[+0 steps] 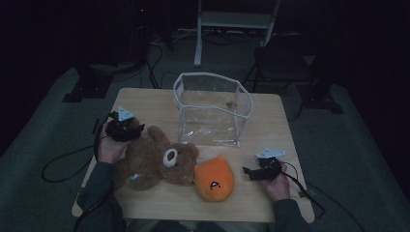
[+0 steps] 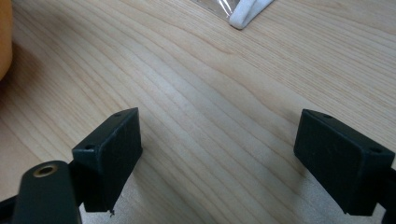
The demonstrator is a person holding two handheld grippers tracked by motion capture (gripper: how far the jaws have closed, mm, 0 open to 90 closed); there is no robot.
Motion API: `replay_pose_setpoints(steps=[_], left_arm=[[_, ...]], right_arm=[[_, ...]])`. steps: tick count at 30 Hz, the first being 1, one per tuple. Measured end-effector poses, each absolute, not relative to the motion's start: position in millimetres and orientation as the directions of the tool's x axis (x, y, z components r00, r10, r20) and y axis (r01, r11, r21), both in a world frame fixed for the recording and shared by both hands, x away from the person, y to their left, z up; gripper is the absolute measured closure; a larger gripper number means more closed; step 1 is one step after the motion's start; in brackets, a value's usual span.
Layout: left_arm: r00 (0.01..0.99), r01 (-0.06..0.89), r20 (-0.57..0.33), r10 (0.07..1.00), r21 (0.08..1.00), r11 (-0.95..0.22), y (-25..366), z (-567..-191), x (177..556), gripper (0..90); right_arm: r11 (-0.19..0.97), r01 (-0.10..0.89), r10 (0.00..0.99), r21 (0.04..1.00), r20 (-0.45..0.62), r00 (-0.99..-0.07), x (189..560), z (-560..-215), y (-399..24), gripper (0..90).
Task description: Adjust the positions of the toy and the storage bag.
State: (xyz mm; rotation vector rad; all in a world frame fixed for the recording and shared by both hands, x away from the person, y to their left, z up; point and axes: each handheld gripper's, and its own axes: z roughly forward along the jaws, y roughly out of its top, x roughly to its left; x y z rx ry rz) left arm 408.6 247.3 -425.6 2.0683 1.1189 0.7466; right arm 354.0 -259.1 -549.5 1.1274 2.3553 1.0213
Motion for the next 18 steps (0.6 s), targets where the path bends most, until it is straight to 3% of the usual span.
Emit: replay_pose_setpoints(steps=[18], left_arm=[[0.661,0.382,0.151,0.735,0.775,-0.503,153,-419,427,48.3]], right_arm=[[0.428,0.536,0.777,0.728,0.006,-0.63,354,-549,-259,14.4]])
